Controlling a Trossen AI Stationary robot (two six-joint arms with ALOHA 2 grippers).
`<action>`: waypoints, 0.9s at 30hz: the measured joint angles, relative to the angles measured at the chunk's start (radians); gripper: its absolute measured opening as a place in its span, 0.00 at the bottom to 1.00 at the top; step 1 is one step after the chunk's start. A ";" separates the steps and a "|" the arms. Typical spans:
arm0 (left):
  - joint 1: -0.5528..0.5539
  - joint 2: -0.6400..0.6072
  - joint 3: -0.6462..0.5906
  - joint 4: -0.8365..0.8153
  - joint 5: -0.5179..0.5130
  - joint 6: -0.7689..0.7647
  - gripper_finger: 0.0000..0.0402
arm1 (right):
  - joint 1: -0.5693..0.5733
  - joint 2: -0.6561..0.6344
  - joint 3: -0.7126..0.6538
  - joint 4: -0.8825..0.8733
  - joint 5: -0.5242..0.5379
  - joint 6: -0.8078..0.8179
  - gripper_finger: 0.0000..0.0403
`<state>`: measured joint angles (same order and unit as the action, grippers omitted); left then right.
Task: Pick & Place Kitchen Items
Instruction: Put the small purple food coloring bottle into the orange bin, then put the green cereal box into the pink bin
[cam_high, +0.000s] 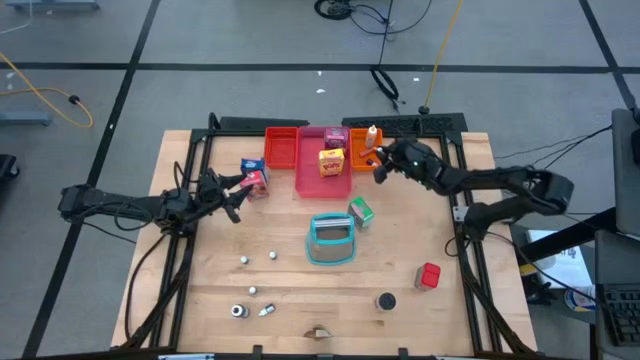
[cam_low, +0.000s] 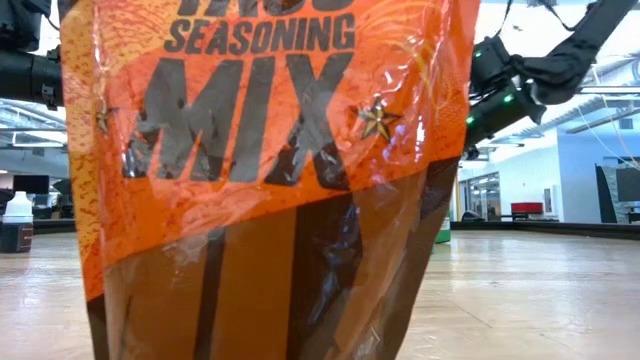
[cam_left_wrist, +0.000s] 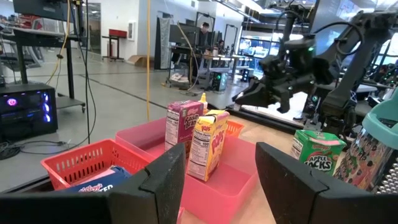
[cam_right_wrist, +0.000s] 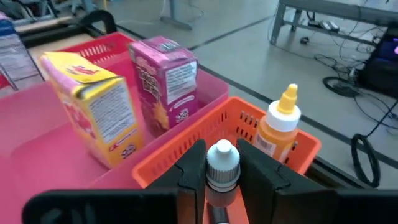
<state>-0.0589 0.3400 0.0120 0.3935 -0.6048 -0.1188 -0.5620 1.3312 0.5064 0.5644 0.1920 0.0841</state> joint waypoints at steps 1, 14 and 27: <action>0.000 0.000 0.000 0.000 0.000 0.000 0.49 | -0.007 0.020 0.011 0.000 -0.015 0.000 0.15; 0.000 0.000 0.000 0.000 0.000 0.005 0.49 | -0.035 0.139 0.052 0.052 -0.014 0.001 0.21; 0.000 0.000 0.000 0.000 0.000 0.004 0.49 | -0.035 0.140 0.052 0.057 -0.017 0.001 0.30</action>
<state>-0.0593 0.3398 0.0120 0.3931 -0.6047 -0.1152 -0.5968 1.4708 0.5579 0.6212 0.1749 0.0849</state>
